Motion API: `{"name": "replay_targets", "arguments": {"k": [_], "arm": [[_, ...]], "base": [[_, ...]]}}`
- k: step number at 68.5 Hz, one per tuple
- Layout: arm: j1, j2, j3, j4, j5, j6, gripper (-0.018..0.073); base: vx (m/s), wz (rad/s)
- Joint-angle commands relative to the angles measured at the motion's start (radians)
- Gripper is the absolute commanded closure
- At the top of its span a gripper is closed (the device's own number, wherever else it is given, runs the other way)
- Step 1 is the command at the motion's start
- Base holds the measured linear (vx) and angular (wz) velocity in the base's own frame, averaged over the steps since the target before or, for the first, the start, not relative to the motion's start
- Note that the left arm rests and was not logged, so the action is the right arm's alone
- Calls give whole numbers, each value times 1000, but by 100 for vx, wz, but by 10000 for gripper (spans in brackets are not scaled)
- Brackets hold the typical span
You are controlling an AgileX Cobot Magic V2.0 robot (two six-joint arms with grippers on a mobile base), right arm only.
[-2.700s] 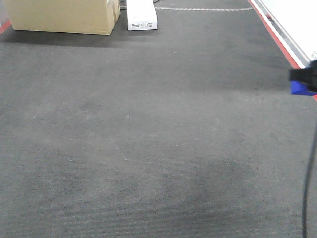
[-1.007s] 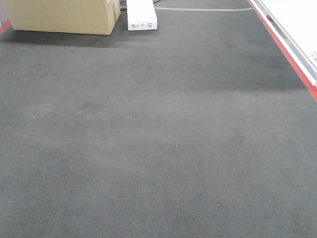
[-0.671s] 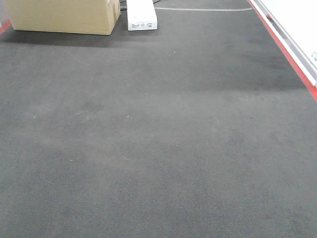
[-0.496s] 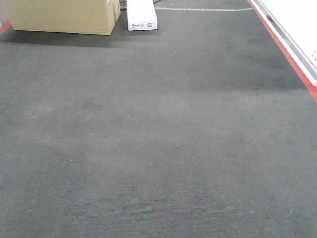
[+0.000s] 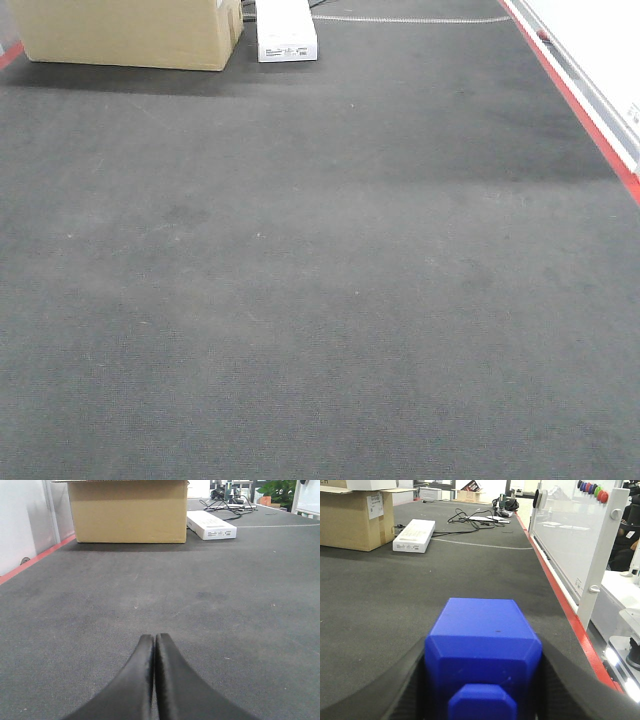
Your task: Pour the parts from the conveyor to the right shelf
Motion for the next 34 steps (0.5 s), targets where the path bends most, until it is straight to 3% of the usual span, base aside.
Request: {"name": "replay_targets", "arguments": {"k": [1,17,34], "arm": [[-3,14,-22,5,-76,-5,565],[-3,14,-22,5,-76,-5,565],[-3,14,-22,5,-78,-5,565]], "base": [[-1,-1],[-7,-3],[-25,-11]]}}
